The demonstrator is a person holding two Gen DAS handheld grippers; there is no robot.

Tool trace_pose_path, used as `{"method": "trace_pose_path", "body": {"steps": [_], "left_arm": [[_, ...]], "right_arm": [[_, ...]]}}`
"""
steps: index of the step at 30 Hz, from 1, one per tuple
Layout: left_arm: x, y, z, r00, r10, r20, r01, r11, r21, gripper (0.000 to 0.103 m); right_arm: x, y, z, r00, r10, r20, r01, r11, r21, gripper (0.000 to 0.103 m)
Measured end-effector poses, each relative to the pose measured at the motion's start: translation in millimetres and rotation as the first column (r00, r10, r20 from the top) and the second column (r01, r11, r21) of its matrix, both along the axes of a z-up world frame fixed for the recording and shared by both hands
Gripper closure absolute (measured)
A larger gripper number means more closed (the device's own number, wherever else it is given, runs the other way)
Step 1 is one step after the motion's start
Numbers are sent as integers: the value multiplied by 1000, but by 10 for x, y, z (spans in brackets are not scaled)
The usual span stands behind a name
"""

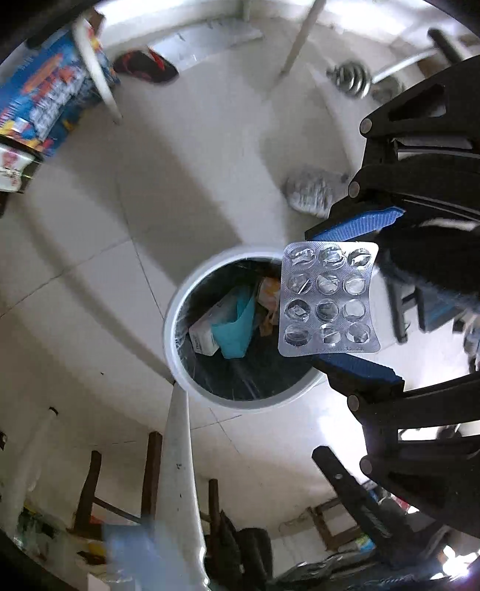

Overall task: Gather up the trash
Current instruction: 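Carry both items to the white bin and open both tools over it, then move both tools back to the table and grasp the blue-white medicine box with the right tool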

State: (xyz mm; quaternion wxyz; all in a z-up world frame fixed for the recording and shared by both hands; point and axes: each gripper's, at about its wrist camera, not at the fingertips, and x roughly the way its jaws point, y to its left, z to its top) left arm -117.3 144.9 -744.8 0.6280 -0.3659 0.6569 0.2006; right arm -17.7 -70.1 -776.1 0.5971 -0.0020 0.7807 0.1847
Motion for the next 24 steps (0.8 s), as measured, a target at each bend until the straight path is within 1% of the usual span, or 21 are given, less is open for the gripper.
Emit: {"method": "trace_pose_path", "body": {"steps": [2, 3, 5, 6, 9, 11, 14, 16, 18, 20, 22, 24], "left_arm": [[-4, 25, -98, 1000, 11, -16, -11, 1000, 20, 11], [-8, 29, -117, 1000, 5, -29, -4, 999, 36, 11], [-33, 49, -71, 999, -9, -37, 11, 998, 64, 11], [-33, 52, -21, 999, -20, -37, 23, 997, 77, 11], [-42, 46, 153, 997, -59, -49, 64, 991, 117, 10], [-44, 22, 304, 995, -83, -55, 89, 987, 136, 10], [-42, -22, 505, 993, -106, -52, 113, 982, 155, 10], [-37, -61, 704, 989, -131, -63, 140, 973, 181, 10], [-51, -85, 894, 987, -145, -68, 155, 967, 201, 10], [-79, -110, 1102, 986, -153, -61, 163, 965, 205, 10], [-111, -157, 1346, 984, -170, -62, 179, 960, 216, 10], [-160, -200, 1616, 981, -186, -59, 194, 956, 220, 10]], "right_arm": [[-3, 99, -211, 1000, 9, -19, -9, 1000, 28, 30], [-6, 147, -273, 1000, 20, -19, -19, 999, 36, 29], [-18, 201, -331, 999, 47, -3, -47, 998, 39, 13], [-11, 218, -312, 998, 57, 9, -57, 998, 34, 1], [20, 219, -156, 994, 93, 55, -94, 996, 4, 0], [42, 208, 5, 990, 111, 86, -111, 994, -13, 0], [48, 209, 328, 982, 142, 127, -139, 990, -34, 0], [41, 213, 498, 973, 170, 155, -160, 985, -70, 0], [19, 222, 717, 962, 202, 185, -183, 976, -115, 0], [-1, 189, 1000, 954, 224, 201, -199, 970, -141, 0], [-28, 174, 1236, 948, 239, 211, -209, 966, -154, 0], [-72, 166, 1533, 940, 258, 222, -223, 960, -168, 0]]}}
